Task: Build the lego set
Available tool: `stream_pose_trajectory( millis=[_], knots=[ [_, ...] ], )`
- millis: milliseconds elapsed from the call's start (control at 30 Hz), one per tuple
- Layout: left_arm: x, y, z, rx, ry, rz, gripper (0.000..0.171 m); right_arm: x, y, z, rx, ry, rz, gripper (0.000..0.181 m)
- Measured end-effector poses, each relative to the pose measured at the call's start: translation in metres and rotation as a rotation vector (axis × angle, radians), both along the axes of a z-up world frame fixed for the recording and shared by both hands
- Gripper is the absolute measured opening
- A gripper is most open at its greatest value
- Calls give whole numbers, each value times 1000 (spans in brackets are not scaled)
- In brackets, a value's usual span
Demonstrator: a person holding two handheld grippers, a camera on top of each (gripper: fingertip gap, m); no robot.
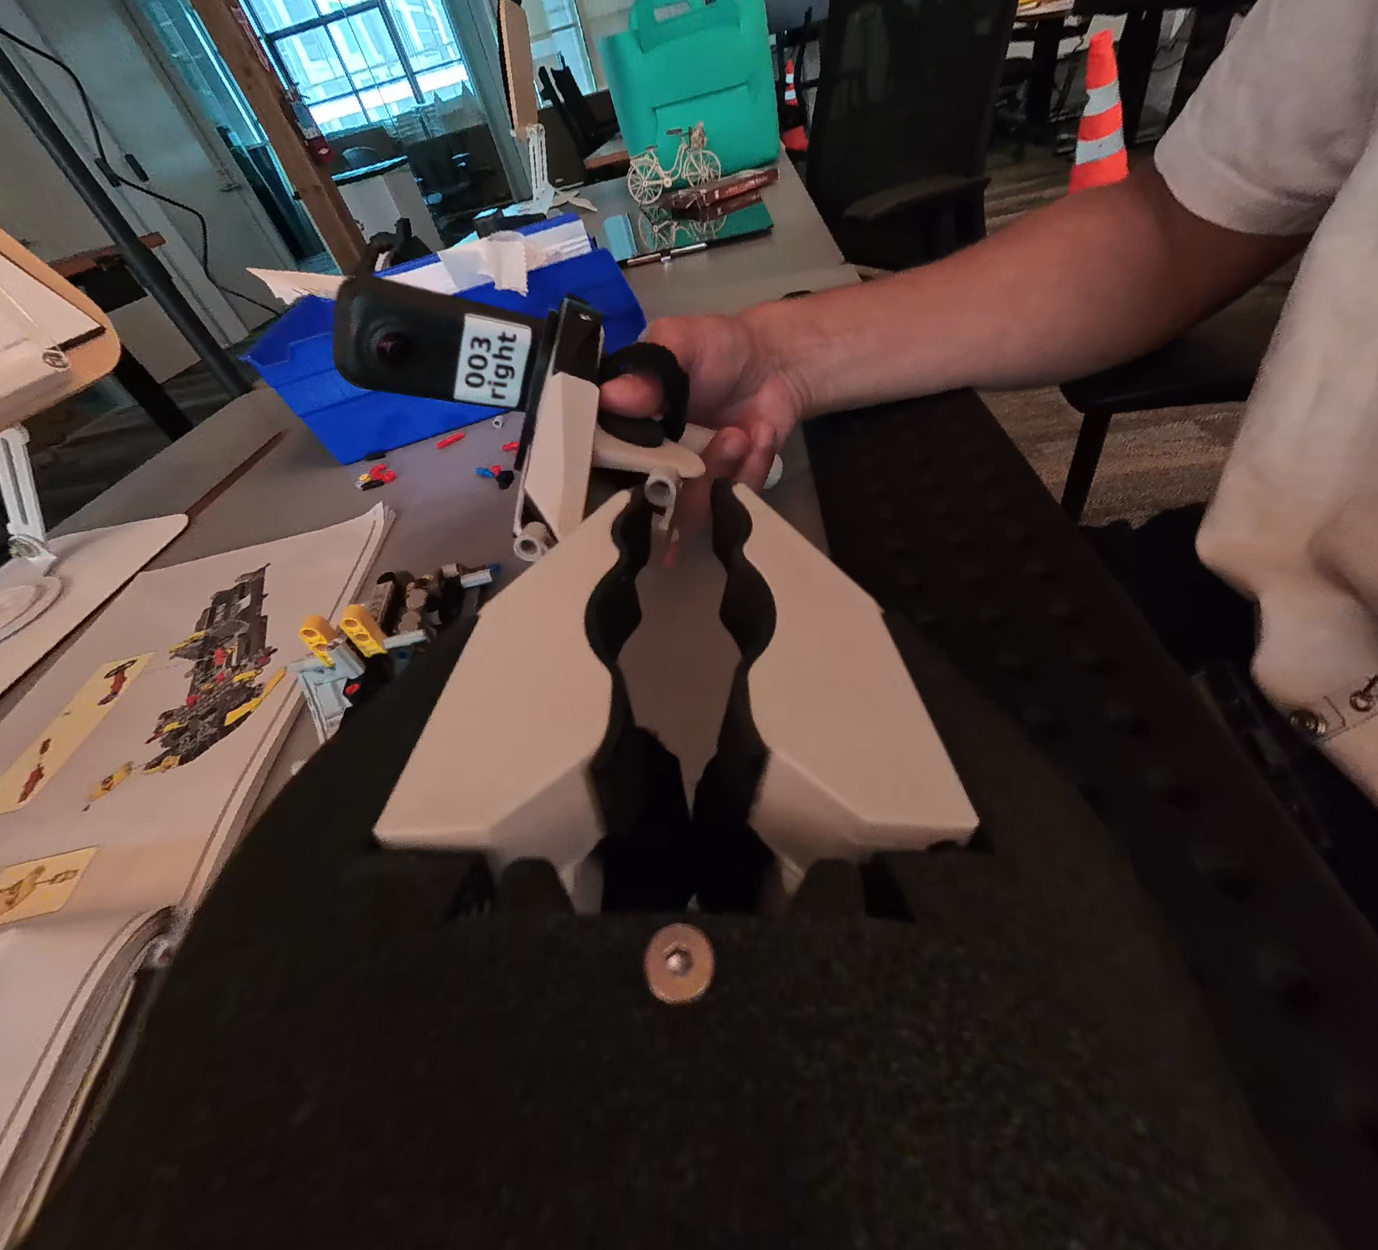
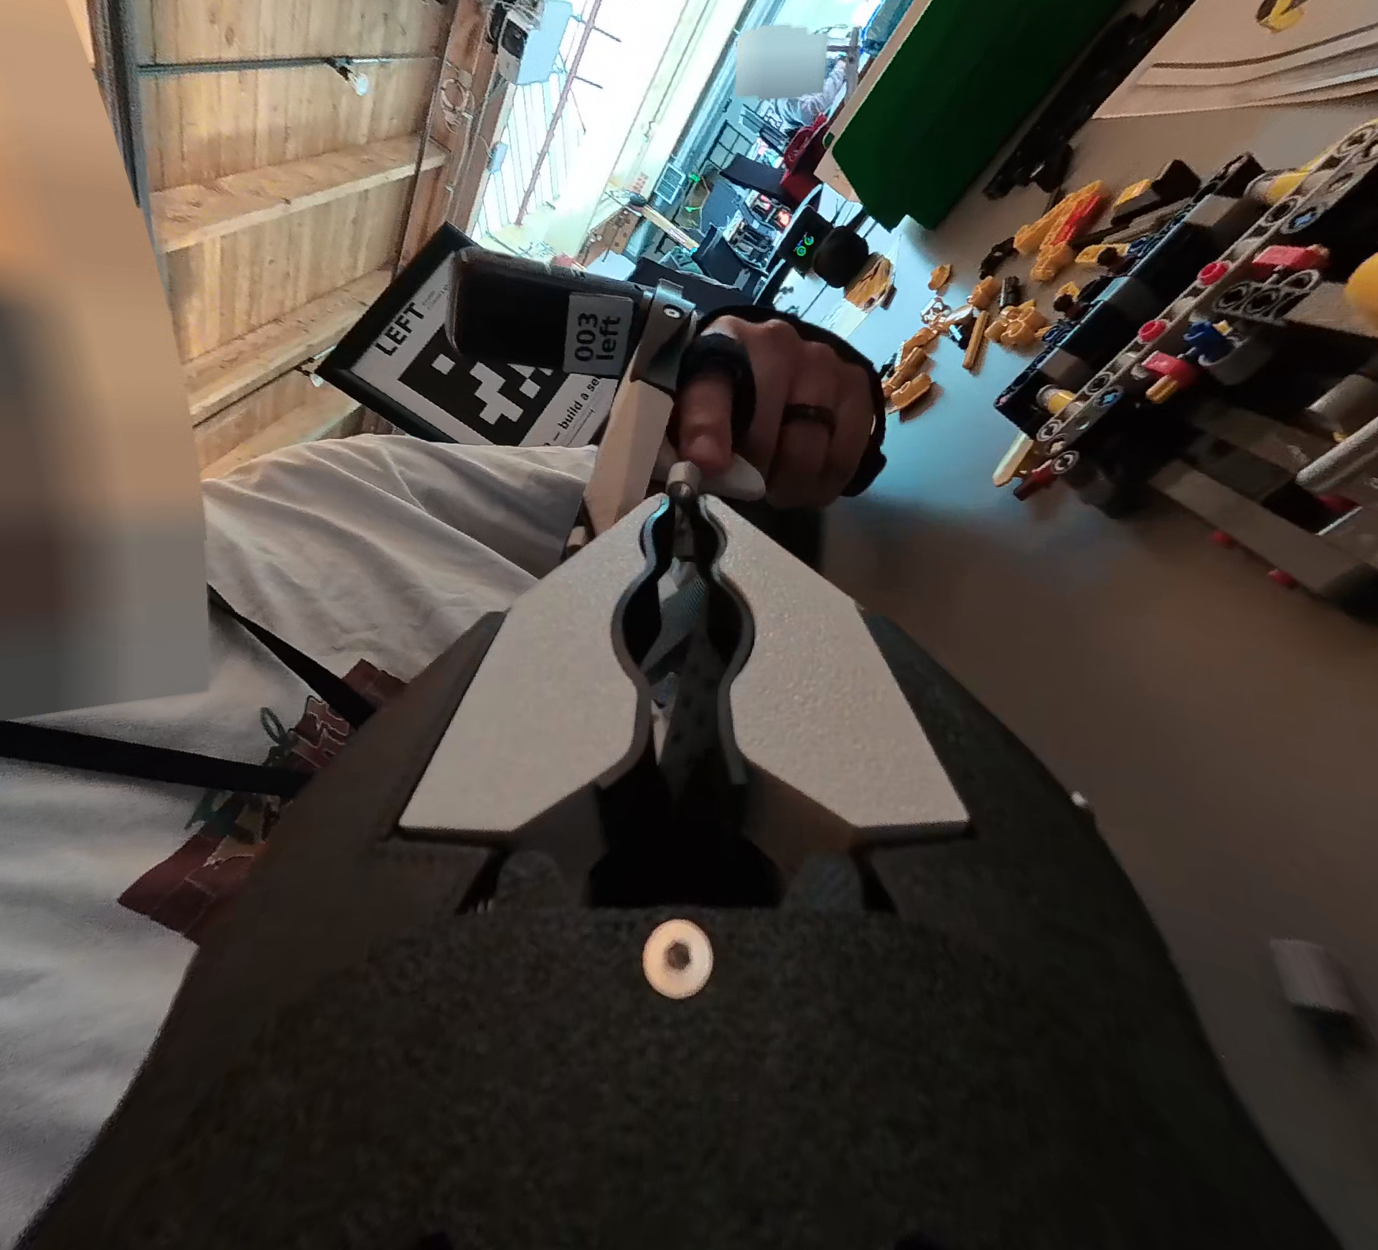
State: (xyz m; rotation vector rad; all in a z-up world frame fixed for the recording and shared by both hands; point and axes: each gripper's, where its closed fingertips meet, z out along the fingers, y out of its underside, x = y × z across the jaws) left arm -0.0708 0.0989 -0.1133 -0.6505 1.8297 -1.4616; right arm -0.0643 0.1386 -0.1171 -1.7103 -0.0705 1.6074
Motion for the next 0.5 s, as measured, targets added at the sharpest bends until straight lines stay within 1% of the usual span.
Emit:
stream_pose_trajectory(
  millis=[133,233,500],
  knots=[
    [1,0,6,-31,-13,-2,8,-1,-2,3,2,24,13,3],
    [1,4,10,-44,-25,9,7,1,-1,0,-7,12,6,3],
    [-3,7,5,-13,10,6,6,1,-3,-3,-15,-3,15,3]
  ],
)
